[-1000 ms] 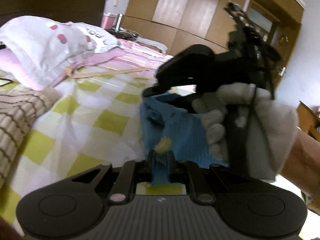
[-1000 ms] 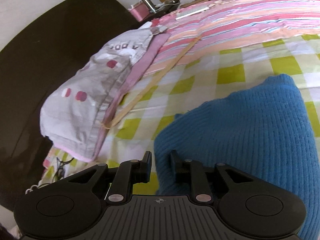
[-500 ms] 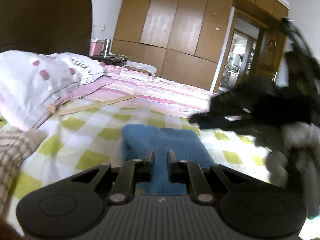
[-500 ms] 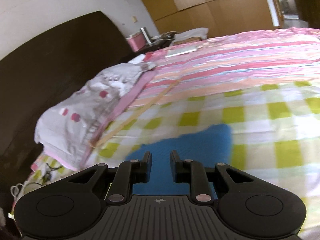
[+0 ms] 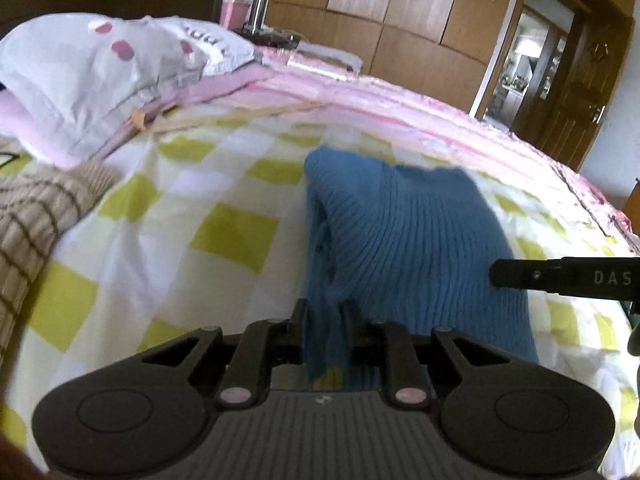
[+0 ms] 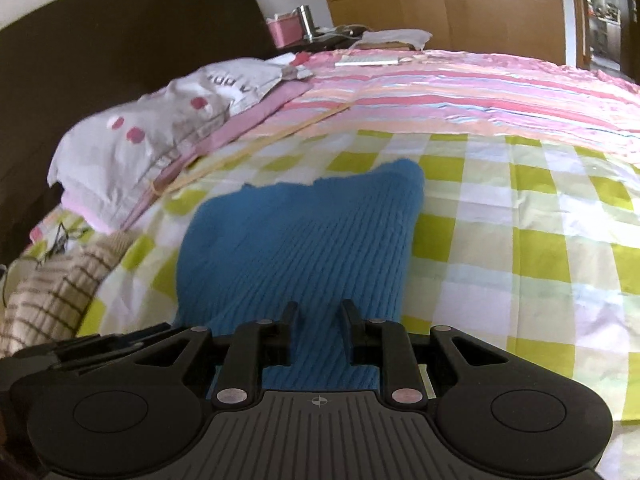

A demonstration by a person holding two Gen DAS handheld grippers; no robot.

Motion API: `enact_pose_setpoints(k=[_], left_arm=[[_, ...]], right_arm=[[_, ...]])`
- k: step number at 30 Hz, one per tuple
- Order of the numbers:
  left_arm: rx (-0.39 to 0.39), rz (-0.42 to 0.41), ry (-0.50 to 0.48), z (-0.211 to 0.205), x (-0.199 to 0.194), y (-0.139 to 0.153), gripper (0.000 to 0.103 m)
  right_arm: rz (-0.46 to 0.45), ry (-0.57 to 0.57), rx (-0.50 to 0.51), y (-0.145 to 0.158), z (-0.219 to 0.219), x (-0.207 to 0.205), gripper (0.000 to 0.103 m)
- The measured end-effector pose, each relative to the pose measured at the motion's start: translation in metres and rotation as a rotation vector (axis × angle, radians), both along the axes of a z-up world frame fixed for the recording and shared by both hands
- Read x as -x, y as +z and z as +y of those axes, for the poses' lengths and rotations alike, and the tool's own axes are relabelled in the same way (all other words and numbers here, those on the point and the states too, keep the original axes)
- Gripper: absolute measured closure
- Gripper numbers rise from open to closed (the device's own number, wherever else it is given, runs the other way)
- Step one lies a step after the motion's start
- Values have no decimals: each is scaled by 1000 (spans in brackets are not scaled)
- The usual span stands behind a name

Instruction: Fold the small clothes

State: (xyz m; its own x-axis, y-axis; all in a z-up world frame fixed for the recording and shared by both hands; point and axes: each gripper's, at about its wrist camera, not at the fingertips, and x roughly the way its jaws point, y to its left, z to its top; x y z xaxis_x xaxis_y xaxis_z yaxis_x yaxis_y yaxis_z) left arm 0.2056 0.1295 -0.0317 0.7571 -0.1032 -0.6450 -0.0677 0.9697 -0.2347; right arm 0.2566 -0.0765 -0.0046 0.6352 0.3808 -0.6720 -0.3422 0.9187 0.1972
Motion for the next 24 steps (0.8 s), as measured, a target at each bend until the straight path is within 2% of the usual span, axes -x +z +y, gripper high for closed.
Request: enact_pose_setpoints(k=[10, 12, 17, 24], left_arm=[[0, 27, 10, 1, 17, 1, 74], [9, 4, 11, 1, 21, 7, 74], [-28, -83, 7, -4, 26, 25, 75], [-31, -129, -5, -11, -7, 37, 75]], right_arm=[[7, 37, 57, 2, 9, 27, 79], [20, 39, 51, 1, 10, 31, 79], [14, 51, 62, 1, 14, 38, 78], [9, 76, 47, 0, 21, 31, 77]])
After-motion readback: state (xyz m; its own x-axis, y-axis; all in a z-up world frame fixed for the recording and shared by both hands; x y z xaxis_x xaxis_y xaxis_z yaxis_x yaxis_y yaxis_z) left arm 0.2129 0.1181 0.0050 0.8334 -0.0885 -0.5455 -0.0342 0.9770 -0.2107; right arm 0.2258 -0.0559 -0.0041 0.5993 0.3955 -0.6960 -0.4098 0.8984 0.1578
